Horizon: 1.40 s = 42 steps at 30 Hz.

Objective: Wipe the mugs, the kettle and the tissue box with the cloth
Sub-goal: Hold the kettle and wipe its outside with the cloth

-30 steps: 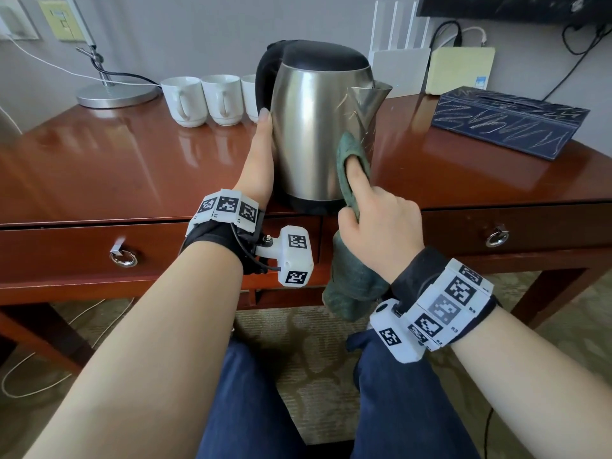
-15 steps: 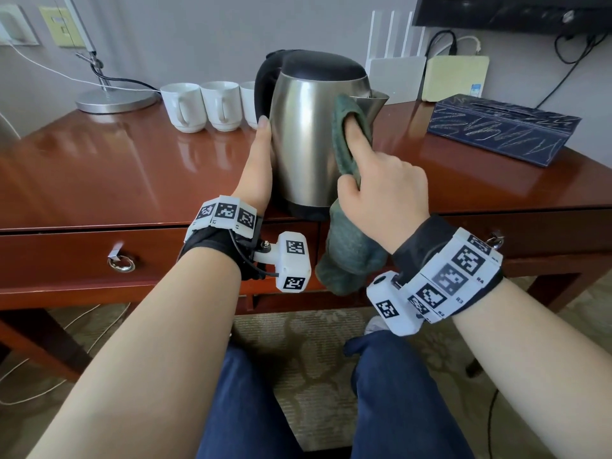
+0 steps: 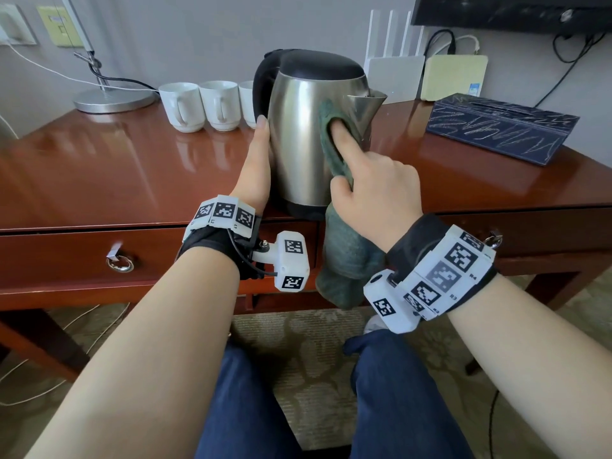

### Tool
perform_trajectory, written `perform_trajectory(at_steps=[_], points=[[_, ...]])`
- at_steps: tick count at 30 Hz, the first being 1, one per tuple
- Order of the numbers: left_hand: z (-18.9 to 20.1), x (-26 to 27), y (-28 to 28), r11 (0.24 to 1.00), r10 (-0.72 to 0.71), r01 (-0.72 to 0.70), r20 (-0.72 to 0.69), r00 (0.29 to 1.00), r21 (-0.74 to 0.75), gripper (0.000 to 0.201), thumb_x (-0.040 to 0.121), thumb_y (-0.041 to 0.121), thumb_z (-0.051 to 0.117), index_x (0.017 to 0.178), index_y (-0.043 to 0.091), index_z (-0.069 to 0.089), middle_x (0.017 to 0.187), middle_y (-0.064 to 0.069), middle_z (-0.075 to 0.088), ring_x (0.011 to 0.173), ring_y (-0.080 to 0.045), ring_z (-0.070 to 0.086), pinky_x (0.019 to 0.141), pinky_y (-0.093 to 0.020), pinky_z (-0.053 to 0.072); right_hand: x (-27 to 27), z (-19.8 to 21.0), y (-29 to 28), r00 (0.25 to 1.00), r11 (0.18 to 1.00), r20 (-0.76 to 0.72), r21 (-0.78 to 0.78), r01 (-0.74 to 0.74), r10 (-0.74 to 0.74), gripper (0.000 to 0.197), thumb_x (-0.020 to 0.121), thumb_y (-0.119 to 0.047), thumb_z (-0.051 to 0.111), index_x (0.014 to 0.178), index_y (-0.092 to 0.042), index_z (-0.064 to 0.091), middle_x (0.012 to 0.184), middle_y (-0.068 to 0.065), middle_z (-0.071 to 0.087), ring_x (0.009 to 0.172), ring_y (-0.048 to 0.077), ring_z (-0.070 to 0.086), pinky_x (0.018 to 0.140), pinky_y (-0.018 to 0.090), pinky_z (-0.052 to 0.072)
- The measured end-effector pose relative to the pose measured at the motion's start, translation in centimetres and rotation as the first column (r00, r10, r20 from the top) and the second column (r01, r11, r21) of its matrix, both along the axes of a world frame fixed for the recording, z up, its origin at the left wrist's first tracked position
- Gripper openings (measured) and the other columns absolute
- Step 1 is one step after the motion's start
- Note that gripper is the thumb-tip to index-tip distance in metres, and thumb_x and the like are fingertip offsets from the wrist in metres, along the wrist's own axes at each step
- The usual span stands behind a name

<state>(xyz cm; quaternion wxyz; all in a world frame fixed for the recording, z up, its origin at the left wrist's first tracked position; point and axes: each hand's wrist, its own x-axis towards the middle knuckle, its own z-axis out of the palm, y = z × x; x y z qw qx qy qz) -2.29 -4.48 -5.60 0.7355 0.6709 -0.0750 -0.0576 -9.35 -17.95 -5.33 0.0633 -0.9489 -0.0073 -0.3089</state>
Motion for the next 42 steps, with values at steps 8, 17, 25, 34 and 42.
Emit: perform_trajectory(at_steps=[8,17,25,34,42], points=[[-0.1,0.3,0.0,0.999,0.04,-0.04,-0.026,0.999,0.009,0.071,0.1,0.064,0.026,0.146,0.014,0.047,0.15,-0.008,0.041,0.14,-0.024,0.036,0.115,-0.038,0.025,-0.6,-0.9,-1.2,0.997,0.998,-0.065,0.04,0.053,-0.051,0.069,0.087,-0.016,0.047,0.152,-0.02,0.024,0.069,0.004,0.047,0.059,0.027,0.041,0.055,0.03,0.026],[-0.3,0.5,-0.2,0.998,0.057,-0.057,-0.039,0.998,0.001,0.071,0.101,0.062,0.025,0.148,0.011,0.041,0.147,-0.004,0.031,0.139,-0.026,0.03,0.114,-0.04,0.021,-1.1,-3.5,-2.0,0.988,0.995,-0.145,0.083,0.058,-0.046,0.067,0.089,-0.017,0.047,0.152,-0.015,0.023,0.071,0.003,0.047,0.061,0.026,0.042,0.057,0.031,0.025],[-0.8,1.4,0.3,1.0,0.014,-0.014,-0.02,1.0,-0.004,0.07,0.096,0.07,0.028,0.144,0.024,0.049,0.141,0.001,0.057,0.131,-0.015,0.052,0.116,-0.04,0.035,-0.5,-1.5,-1.2,0.998,0.994,-0.065,0.113,-0.003,0.01,0.068,0.088,-0.017,0.047,0.152,-0.019,0.022,0.072,0.004,0.049,0.063,0.025,0.044,0.06,0.03,0.03],[-1.0,1.6,0.1,1.0,0.018,-0.018,0.002,1.0,0.002,0.072,0.1,0.064,0.025,0.149,0.015,0.042,0.151,-0.008,0.039,0.139,-0.027,0.038,0.117,-0.043,0.022,-1.1,-3.5,-1.9,0.99,0.995,-0.139,0.091,0.025,-0.012,0.068,0.088,-0.017,0.05,0.15,-0.008,0.025,0.067,0.002,0.046,0.058,0.026,0.044,0.056,0.029,0.029],[-1.5,1.7,-0.2,0.971,0.237,-0.232,0.164,0.958,-0.049,0.057,0.095,0.058,0.041,0.13,0.014,0.051,0.133,-0.007,0.055,0.125,-0.021,0.052,0.116,-0.042,0.034,-1.8,-2.9,-3.2,0.997,0.977,-0.081,0.211,0.024,-0.007,0.066,0.085,-0.013,0.055,0.147,-0.007,0.033,0.055,-0.009,0.033,0.057,0.028,0.046,0.056,0.03,0.03]])
